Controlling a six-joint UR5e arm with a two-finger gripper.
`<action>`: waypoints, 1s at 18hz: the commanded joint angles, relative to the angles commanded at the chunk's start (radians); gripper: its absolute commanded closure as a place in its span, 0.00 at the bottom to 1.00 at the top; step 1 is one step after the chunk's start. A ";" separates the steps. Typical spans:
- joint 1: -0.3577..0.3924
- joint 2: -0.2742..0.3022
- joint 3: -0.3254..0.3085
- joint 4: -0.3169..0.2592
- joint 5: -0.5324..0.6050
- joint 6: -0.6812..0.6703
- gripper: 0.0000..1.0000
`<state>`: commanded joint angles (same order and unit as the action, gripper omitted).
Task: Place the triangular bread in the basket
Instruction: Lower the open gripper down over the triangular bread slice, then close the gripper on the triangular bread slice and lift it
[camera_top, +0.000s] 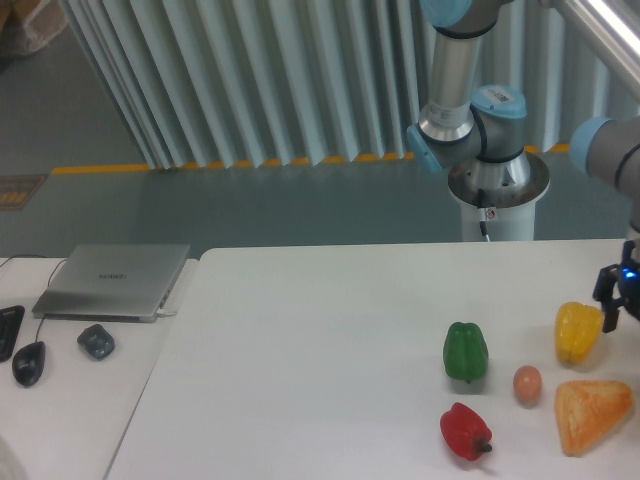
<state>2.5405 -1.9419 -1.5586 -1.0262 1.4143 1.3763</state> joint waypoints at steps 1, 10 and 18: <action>-0.017 -0.014 0.005 0.002 0.003 -0.009 0.00; -0.086 -0.090 0.017 -0.003 0.149 -0.017 0.00; -0.092 -0.112 0.040 -0.002 0.152 -0.037 0.00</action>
<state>2.4482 -2.0540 -1.5186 -1.0278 1.5662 1.3391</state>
